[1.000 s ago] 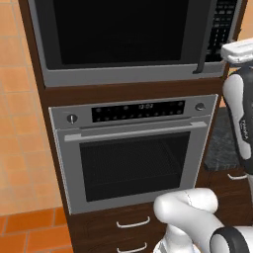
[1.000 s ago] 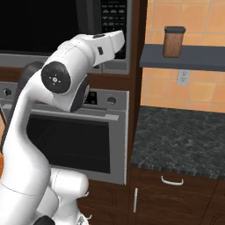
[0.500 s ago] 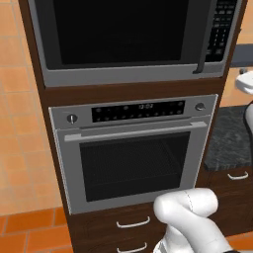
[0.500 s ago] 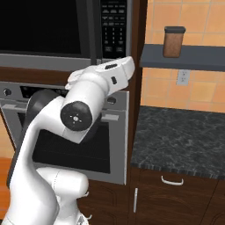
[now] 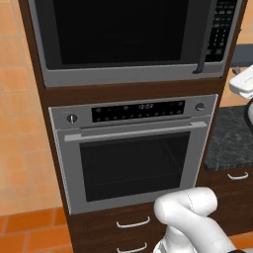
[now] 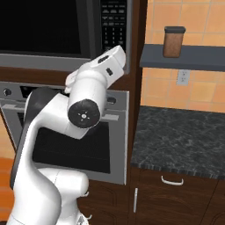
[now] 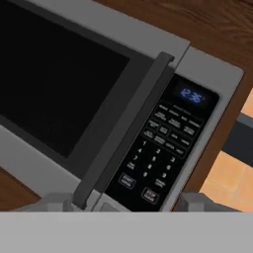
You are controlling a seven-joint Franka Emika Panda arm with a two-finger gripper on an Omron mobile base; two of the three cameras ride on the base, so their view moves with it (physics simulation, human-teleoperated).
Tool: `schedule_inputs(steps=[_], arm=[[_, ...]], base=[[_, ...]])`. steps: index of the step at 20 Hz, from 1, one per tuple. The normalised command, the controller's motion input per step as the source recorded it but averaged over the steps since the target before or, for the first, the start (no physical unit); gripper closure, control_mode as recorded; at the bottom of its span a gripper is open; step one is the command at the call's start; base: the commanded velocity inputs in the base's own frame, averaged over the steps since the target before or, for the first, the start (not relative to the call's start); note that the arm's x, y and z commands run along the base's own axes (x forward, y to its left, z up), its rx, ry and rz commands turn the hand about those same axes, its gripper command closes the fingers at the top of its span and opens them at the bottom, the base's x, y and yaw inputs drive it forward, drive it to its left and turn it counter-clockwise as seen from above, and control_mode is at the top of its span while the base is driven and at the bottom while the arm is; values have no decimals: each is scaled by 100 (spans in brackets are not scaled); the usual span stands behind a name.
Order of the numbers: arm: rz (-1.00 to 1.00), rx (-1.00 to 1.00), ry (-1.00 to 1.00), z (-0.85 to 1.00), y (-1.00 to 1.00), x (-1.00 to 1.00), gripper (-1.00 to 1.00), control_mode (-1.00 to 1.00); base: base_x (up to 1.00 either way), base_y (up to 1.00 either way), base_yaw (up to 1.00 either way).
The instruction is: Open the microwave, place the bowl with waffle inside the microwave, then close the microwave door and turn it on.
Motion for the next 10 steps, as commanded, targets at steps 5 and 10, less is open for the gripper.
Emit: schedule_inputs(steps=[5,10], arm=[[1,-1,0,-1,0,5,100,-100],[0,-10,0,0,-1,44,100,-100]], base=[[0,0,0],[0,0,0]])
